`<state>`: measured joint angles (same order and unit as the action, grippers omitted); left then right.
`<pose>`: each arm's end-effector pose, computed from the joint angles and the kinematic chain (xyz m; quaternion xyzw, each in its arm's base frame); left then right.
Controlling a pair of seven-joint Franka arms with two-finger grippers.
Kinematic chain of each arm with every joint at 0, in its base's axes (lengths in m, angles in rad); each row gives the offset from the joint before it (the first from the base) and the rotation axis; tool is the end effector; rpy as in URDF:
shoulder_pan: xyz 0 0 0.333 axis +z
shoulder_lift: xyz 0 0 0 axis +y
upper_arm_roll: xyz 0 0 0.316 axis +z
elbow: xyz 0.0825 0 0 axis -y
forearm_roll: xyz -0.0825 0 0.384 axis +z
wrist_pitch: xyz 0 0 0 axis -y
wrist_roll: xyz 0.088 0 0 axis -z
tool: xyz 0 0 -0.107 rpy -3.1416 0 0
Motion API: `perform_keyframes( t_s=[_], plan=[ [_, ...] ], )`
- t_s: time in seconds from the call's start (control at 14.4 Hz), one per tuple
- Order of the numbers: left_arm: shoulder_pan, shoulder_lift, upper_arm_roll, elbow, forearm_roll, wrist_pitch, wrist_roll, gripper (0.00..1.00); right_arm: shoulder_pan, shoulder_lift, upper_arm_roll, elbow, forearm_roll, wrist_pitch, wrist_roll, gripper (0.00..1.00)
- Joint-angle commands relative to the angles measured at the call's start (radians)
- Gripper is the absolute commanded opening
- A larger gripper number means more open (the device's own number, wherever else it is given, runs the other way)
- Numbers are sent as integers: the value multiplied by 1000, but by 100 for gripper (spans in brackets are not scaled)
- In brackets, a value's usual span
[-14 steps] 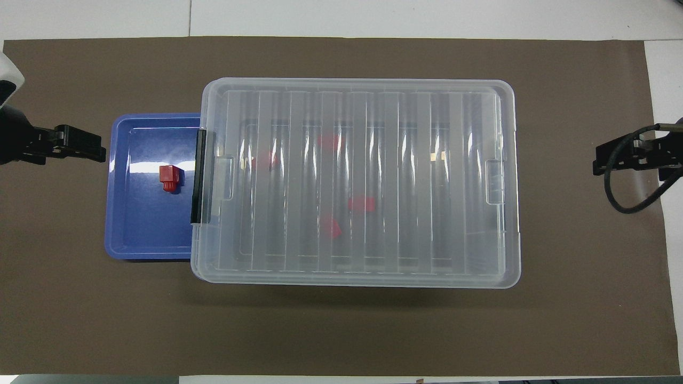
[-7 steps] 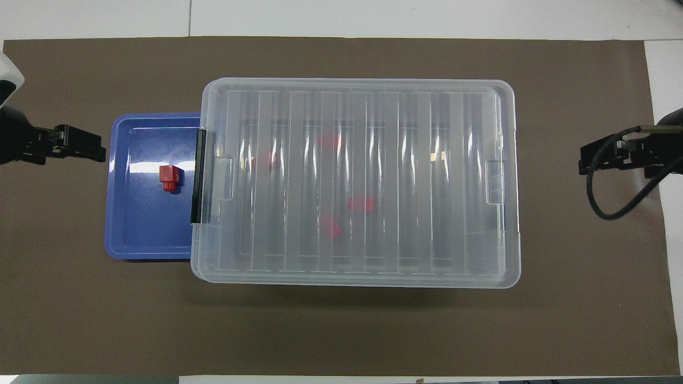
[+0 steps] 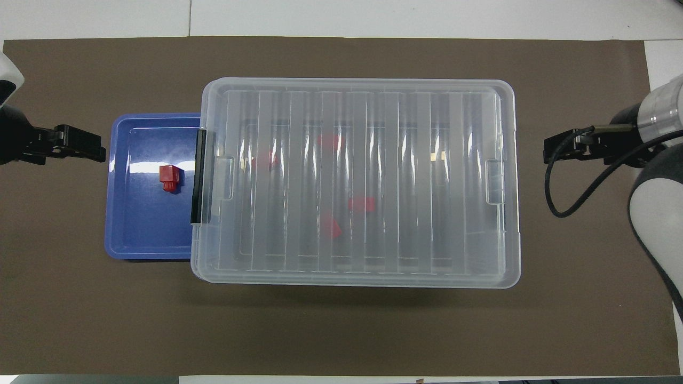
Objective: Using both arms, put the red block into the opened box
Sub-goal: 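Reach the right gripper to the edge of the clear lid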
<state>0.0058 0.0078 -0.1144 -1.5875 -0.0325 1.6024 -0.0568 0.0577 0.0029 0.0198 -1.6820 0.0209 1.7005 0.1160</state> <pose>0.5560 -0.0638 0.6151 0.9995 -0.0254 0.0022 0.0169 0.5621 0.0456 0.5814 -0.9997 0.0205 -0.0068 0.0111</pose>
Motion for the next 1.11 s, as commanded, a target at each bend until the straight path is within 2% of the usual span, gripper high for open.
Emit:
perform_keyframes(
  t_s=[0.0,0.14,0.35,0.49,1.04],
  plan=[
    [5,-26,2,-23,-18,1,14,100,30,43,-1,-28,19,71,32,100],
    [5,-26,2,-23,-18,1,12,100,56,78,-1,-31,13,106,89,100],
    [5,-26,2,-23,-18,1,14,100,48,89,-1,-66,14,142,91,100],
    [5,-26,2,-23,-18,1,14,100,56,82,-1,-117,14,185,91,100],
    [-12,-26,-1,-23,-18,2,9,100,44,37,-1,-214,10,171,27,100]
  ],
)
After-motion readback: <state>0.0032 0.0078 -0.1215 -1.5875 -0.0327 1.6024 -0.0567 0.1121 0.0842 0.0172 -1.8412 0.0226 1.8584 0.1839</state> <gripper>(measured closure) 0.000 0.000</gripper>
